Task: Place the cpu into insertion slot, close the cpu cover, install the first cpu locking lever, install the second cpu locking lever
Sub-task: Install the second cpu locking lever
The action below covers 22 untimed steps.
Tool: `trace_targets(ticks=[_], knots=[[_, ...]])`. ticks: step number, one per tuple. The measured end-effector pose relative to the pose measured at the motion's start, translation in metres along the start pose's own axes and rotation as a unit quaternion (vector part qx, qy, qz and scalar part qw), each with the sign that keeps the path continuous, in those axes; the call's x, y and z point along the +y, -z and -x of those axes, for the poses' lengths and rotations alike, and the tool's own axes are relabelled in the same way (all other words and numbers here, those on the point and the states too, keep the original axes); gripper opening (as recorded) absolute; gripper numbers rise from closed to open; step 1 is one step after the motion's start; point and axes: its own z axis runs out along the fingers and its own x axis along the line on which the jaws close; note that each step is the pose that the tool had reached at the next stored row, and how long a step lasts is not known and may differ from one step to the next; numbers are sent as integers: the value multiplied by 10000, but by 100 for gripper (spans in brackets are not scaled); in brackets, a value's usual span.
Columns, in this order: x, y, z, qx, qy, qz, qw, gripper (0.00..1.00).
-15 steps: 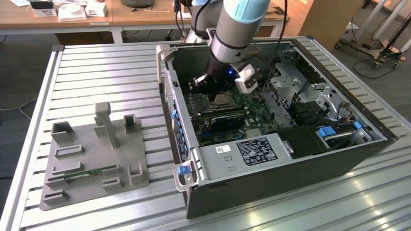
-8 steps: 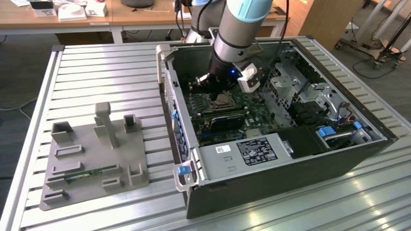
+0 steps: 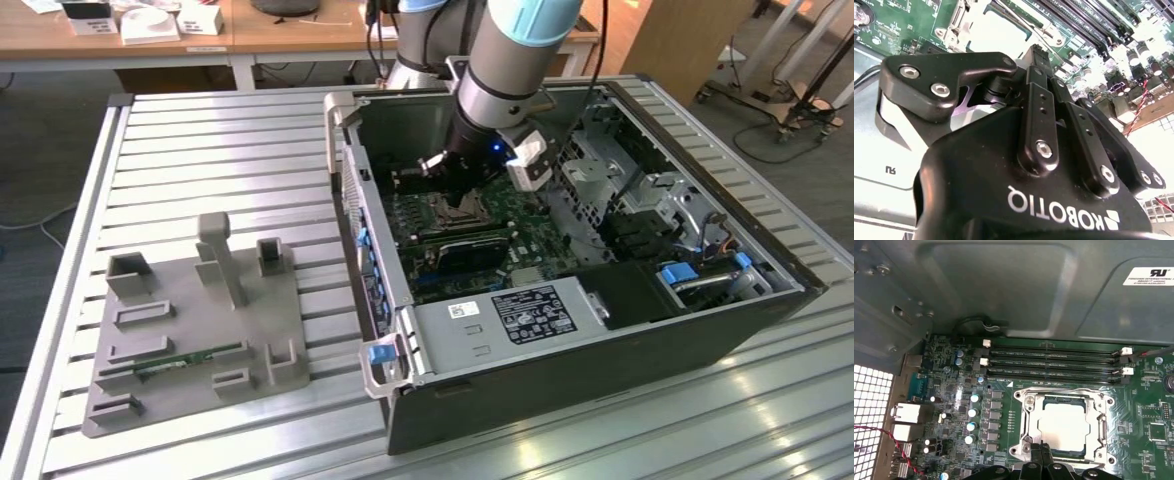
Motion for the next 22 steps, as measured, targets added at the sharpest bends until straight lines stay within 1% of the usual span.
trace_targets(ticks=[16,22], knots=[[-2,1,44,0,0,-1,10000,10],[8,50,49,0,0,-4,10000,10]])
